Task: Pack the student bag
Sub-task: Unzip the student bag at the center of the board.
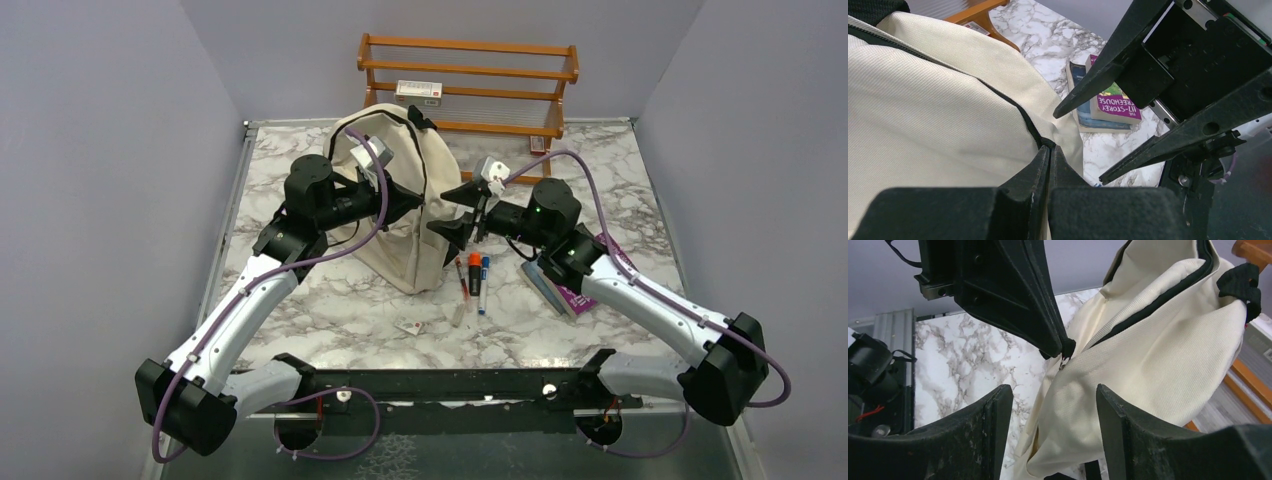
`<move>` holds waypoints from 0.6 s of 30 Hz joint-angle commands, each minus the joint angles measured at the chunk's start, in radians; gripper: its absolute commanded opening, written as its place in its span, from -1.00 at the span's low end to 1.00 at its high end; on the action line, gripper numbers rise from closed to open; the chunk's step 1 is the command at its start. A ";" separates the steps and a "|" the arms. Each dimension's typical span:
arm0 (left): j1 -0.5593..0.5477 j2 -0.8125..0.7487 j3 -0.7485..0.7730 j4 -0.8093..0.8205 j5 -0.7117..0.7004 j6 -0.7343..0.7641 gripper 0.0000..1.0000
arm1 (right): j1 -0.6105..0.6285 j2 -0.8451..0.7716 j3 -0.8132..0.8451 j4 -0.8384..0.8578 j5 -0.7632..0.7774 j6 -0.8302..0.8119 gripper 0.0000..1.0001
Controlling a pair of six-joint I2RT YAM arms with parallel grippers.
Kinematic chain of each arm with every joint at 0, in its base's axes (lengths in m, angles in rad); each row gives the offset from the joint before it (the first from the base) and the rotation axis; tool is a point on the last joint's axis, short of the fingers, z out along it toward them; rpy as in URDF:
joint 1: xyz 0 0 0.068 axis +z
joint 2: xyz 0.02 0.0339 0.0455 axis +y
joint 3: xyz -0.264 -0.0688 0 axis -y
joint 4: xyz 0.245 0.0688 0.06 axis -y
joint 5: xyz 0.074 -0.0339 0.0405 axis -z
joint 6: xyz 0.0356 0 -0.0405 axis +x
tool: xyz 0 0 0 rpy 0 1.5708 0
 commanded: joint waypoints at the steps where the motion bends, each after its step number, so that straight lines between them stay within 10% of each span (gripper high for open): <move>1: -0.004 -0.028 -0.003 0.023 -0.022 0.005 -1.00 | 0.026 0.041 0.016 0.070 0.077 -0.117 0.35; 13: -0.004 -0.025 0.004 0.019 -0.027 0.006 -1.00 | 0.092 0.121 0.038 0.066 0.205 -0.237 0.37; 18: -0.004 -0.027 0.006 0.015 -0.044 0.005 -1.00 | 0.094 0.111 0.014 0.093 0.222 -0.252 -0.11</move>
